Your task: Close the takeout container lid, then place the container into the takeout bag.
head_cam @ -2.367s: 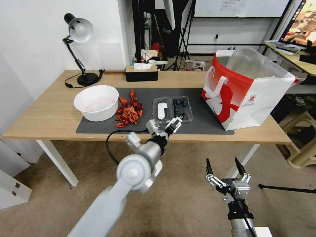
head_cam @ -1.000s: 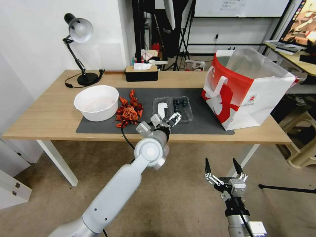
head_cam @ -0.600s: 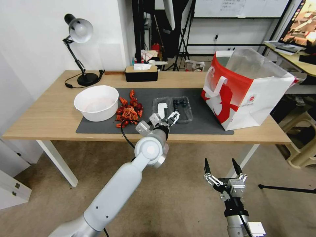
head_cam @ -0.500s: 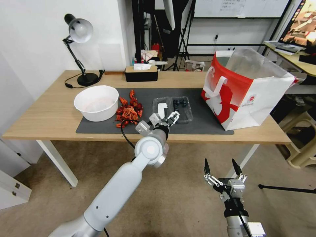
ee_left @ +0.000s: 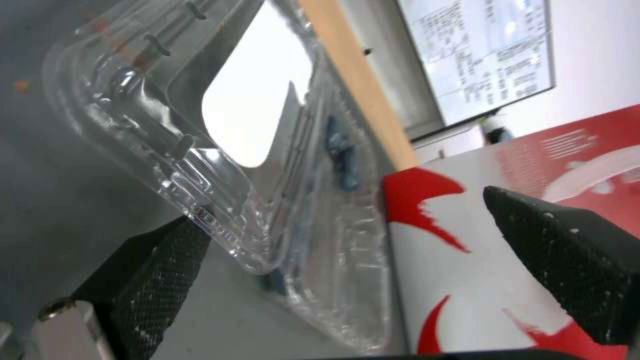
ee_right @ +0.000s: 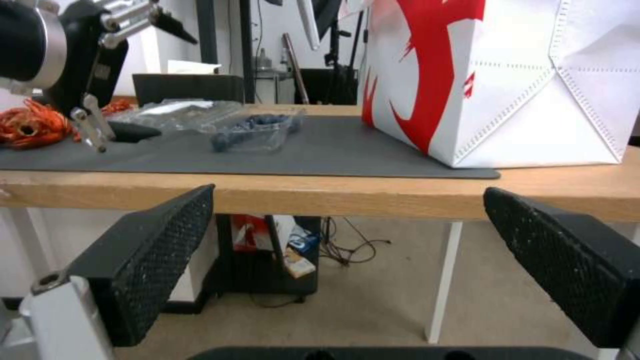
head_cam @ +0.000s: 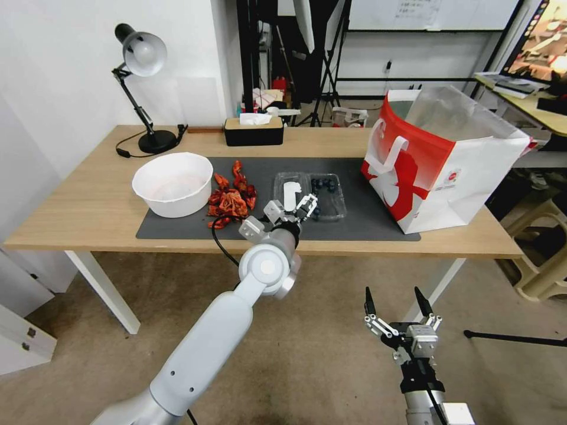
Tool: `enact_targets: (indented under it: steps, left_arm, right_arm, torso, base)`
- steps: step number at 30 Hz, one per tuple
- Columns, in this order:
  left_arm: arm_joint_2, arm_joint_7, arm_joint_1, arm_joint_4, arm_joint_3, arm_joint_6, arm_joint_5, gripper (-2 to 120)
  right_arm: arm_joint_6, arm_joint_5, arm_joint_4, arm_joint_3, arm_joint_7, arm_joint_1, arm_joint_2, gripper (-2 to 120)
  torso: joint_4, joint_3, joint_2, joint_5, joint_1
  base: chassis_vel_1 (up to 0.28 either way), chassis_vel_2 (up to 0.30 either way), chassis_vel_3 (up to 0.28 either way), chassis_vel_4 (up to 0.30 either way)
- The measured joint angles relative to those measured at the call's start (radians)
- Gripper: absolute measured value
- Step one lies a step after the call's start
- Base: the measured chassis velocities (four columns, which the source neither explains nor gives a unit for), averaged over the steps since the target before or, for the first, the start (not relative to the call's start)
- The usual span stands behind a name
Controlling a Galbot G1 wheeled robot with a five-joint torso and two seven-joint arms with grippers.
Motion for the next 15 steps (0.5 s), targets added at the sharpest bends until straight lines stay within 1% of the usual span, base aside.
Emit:
enact_targets:
  steps: [5,8,9,10,13,14,15]
  left_arm:
    - [-0.007,0.021,0.004,-0.006,-0.006,-0.023,0.000,100]
    - [-0.002,0.071,0.018,-0.019,-0.009,-0.063,0.011,100]
    - [-0.002,0.071,0.018,-0.019,-0.009,-0.063,0.011,100]
    - [0.001,0.090,0.022,-0.023,-0.010,-0.072,0.018,100]
    - [0.015,0.150,0.031,-0.037,-0.002,-0.091,0.086,100]
    - [0.015,0.150,0.031,-0.037,-0.002,-0.091,0.086,100]
    - [0.018,0.164,0.034,-0.042,0.001,-0.092,0.100,100]
  right_arm:
    - [0.001,-0.005,-0.003,-0.005,-0.002,0.000,0.003,100]
    - [0.005,-0.010,-0.007,-0.008,-0.003,0.000,0.008,100]
    - [0.005,-0.010,-0.007,-0.008,-0.003,0.000,0.008,100]
    - [0.005,-0.011,-0.007,-0.008,-0.004,0.000,0.009,100]
    - [0.006,-0.013,-0.007,-0.009,-0.004,0.001,0.011,100]
    - [0.006,-0.013,-0.007,-0.009,-0.004,0.001,0.011,100]
    - [0.006,-0.014,-0.007,-0.009,-0.004,0.001,0.012,100]
  torso:
    - [-0.0002,0.000,0.000,0.0001,0.000]
    - [-0.0003,0.000,0.000,0.0000,0.000]
    - [-0.0003,0.000,0.000,0.0000,0.000]
    - [-0.0003,0.000,0.000,0.0000,0.000]
    - [-0.0003,0.000,0.000,-0.0001,0.000]
    - [-0.0003,0.000,0.000,-0.0001,0.000]
    - [-0.0003,0.000,0.000,0.0000,0.000]
  base:
    - [0.000,0.000,0.000,0.000]
    - [0.000,0.000,0.000,0.000]
    - [0.000,0.000,0.000,0.000]
    - [0.000,0.000,0.000,0.000]
    - [0.000,0.000,0.000,0.000]
    - [0.000,0.000,0.000,0.000]
    - [0.000,0.000,0.000,0.000]
